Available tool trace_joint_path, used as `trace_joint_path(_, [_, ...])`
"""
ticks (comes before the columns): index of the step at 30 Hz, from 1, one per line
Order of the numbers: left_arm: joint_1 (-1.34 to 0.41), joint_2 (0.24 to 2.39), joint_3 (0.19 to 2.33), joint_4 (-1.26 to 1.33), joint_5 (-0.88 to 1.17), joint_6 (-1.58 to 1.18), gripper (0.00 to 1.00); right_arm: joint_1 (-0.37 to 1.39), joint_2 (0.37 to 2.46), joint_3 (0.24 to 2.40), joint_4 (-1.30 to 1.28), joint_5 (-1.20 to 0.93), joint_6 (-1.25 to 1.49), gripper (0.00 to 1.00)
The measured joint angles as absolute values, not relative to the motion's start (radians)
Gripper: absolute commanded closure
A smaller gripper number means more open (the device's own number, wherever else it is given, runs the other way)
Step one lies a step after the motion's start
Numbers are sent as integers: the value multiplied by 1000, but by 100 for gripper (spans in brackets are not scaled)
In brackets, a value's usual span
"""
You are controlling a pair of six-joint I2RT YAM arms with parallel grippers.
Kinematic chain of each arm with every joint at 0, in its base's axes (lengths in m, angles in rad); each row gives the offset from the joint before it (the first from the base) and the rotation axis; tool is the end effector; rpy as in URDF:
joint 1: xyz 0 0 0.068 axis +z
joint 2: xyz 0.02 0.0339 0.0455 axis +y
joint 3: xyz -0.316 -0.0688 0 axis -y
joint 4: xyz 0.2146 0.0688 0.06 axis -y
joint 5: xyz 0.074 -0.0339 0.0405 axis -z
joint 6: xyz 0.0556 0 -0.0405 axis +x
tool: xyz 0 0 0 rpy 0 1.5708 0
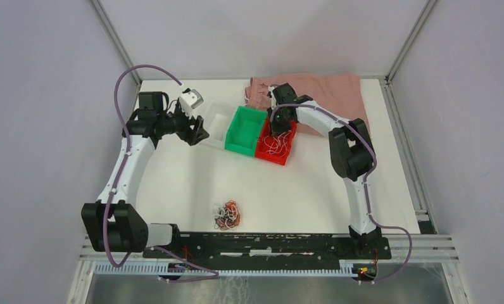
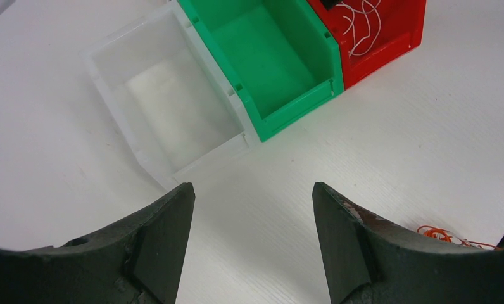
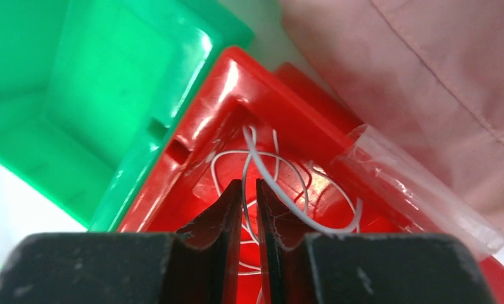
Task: Untangle the cables
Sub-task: Place the cable in the bin.
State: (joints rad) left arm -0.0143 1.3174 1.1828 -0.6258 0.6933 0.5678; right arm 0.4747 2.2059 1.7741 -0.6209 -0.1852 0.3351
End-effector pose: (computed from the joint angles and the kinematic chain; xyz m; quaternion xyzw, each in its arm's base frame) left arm 0.2456 -0.0390 0.3696 0.3763 0.7896 -0.1991 0.4420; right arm 0.4322 0.2336 0.2208 -0.0908 0.9585 0.1826 0.1992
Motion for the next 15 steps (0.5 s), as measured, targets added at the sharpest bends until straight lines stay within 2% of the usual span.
trace_joint_path(7, [-14,1305,1182,-624,693,567,24,475,2226,1757,-614,-110,300,80])
trace_joint_path(15, [-14,1286,1182,-618,691,567,25,472,2228,1822,-657,-101,279,57])
